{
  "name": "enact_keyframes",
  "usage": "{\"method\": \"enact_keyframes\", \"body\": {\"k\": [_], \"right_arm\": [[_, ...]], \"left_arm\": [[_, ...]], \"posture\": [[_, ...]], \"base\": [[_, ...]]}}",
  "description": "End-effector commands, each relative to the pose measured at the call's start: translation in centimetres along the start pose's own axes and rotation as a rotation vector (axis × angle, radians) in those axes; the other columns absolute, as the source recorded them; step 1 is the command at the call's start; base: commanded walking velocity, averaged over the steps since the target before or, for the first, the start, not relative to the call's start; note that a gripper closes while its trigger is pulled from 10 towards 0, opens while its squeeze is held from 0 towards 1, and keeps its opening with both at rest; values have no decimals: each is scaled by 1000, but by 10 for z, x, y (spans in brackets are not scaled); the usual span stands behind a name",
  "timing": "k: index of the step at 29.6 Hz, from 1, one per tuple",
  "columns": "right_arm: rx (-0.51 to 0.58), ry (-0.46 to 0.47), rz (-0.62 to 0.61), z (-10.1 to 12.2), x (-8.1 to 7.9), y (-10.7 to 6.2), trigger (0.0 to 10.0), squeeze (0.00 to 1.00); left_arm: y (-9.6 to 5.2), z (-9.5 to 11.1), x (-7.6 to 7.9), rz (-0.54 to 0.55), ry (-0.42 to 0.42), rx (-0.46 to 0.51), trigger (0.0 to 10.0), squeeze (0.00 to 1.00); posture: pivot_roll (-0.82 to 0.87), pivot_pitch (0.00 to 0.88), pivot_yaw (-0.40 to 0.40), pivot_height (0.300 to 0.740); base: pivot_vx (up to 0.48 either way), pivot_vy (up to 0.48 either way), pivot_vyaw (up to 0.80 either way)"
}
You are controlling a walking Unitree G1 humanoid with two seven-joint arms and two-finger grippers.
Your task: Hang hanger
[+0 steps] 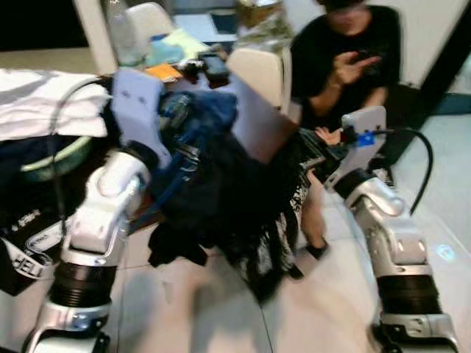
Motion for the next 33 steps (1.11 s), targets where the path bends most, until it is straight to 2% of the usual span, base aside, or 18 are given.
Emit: {"method": "enact_keyframes", "body": {"k": [1,4,9,10,12,14,16,17,18,20,22,23,25,26,28,29,32,33], "right_arm": [[58,-4,-39,13,7,-1,10000,0],[136,16,-115,28,15,3,10000,0],[170,25,-140,36,19,4,10000,0],[233,10,-173,55,25,11,10000,0],[233,10,-173,55,25,11,10000,0],[387,-13,-193,112,34,33,10000,0],[387,-13,-193,112,34,33,10000,0],[443,-24,-186,138,34,43,10000,0],[443,-24,-186,138,34,43,10000,0],[582,-16,-109,199,17,60,10000,0],[582,-16,-109,199,17,60,10000,0],[630,-7,-91,219,11,62,10000,0],[630,-7,-91,219,11,62,10000,0],[670,11,-86,237,6,64,10000,0],[672,27,-74,239,1,67,10000,0],[549,32,-20,206,-11,81,10000,0],[494,32,-3,190,-15,85,10000,0],[413,36,29,165,-20,89,10000,0]], "left_arm": [[4,11,8,-46,-7,33,10000,0],[6,18,12,-76,-14,55,10000,0],[6,19,15,-89,-19,57,10000,0],[6,20,21,-116,-32,64,10000,0],[6,20,21,-116,-32,64,10000,0],[6,25,35,-172,-62,90,10000,0],[6,25,35,-172,-62,90,10000,0],[6,28,40,-194,-73,105,10000,0],[6,28,40,-194,-73,105,10000,0],[7,33,44,-213,-83,120,10000,0],[7,33,44,-213,-83,120,10000,0],[7,34,45,-216,-83,120,10000,0],[7,34,45,-216,-83,120,10000,0],[7,34,46,-220,-83,116,10000,0],[7,32,47,-222,-80,110,10000,0],[6,31,49,-209,-71,98,10000,0],[6,30,49,-200,-66,93,10000,0],[6,30,48,-187,-47,92,10000,0]], "posture": [[67,116,-12,740],[71,113,-12,740],[71,113,-12,740],[73,108,-9,740],[73,108,-9,740],[76,100,-12,740],[76,100,-12,740],[80,99,-14,740],[80,99,-14,740],[87,98,-14,740],[87,98,-14,740],[87,98,-14,740],[87,98,-14,740],[88,102,-18,740],[88,105,-18,740],[91,111,-15,740],[91,111,-15,740],[91,111,-15,740]], "base": [[480,0,0],[480,0,0],[480,0,0],[480,0,0],[480,0,0],[480,0,0],[480,0,0],[480,0,0],[480,0,0],[480,0,0],[480,0,0],[480,0,0],[480,0,0],[480,0,0],[480,0,0],[289,0,0],[289,0,0],[0,0,0]]}}
Point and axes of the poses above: a point about 5 cm out from each wrist's last joint towards the gripper, its own y axis pointing out of the wrist towards the gripper, its own z axis along the axis of the wrist's last joint, x = y × z, the point moved 1 cm from there along y, pointing out of the wrist towards the gripper, and after that the axes turned 8 degrees about y, right-handed, at the moved point
